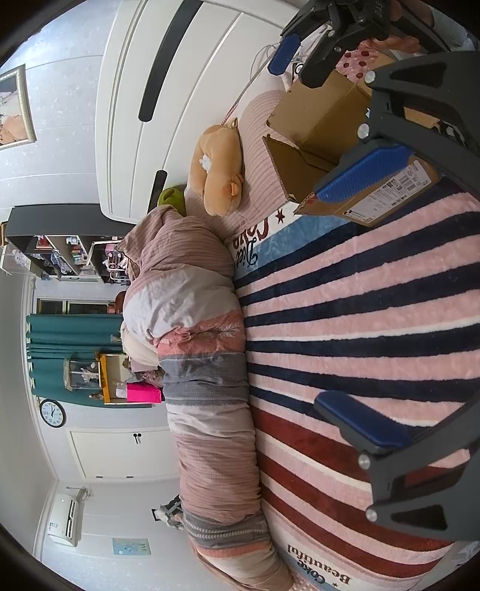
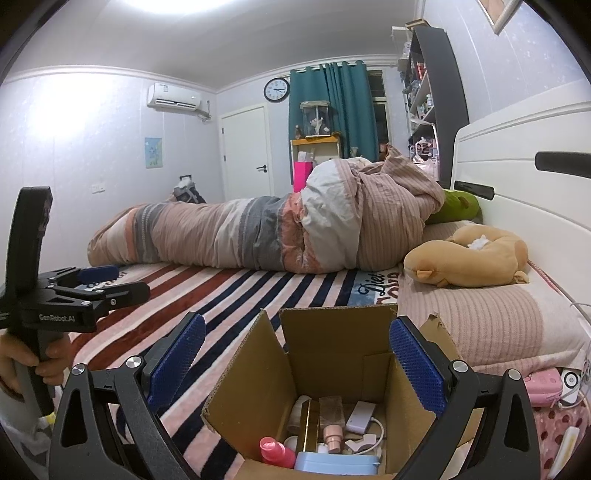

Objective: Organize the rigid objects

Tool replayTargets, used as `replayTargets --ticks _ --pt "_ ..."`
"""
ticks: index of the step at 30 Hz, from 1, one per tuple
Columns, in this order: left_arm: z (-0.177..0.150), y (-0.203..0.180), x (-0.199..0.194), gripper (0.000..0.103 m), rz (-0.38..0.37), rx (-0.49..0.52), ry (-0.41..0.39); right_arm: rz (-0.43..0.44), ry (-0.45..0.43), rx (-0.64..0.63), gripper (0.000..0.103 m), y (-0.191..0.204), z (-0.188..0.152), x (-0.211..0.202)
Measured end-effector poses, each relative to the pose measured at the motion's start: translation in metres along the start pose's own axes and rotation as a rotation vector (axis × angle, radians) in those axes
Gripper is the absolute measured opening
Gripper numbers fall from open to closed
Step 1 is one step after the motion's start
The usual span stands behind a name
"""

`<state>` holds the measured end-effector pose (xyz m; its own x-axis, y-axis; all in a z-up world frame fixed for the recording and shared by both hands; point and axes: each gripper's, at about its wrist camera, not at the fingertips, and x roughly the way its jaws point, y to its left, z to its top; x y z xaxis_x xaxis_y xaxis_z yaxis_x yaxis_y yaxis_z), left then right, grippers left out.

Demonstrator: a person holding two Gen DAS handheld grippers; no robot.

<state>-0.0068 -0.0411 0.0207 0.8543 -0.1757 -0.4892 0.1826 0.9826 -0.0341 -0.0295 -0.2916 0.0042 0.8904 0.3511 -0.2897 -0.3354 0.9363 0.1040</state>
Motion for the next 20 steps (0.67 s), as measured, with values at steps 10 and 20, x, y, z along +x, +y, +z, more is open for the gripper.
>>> replayTargets --ticks 10,20 --pt "0.0003 0.002 -0.0026 0.101 0.003 0.0 -0.005 -0.007 0.001 0.005 0.1 0.0016 -0.0006 -0.0015" --pt "0.0025 0.007 -0.0057 0.101 0.01 0.0 -0.004 -0.001 0.001 0.004 0.1 -0.0014 -0.0004 -0.001"
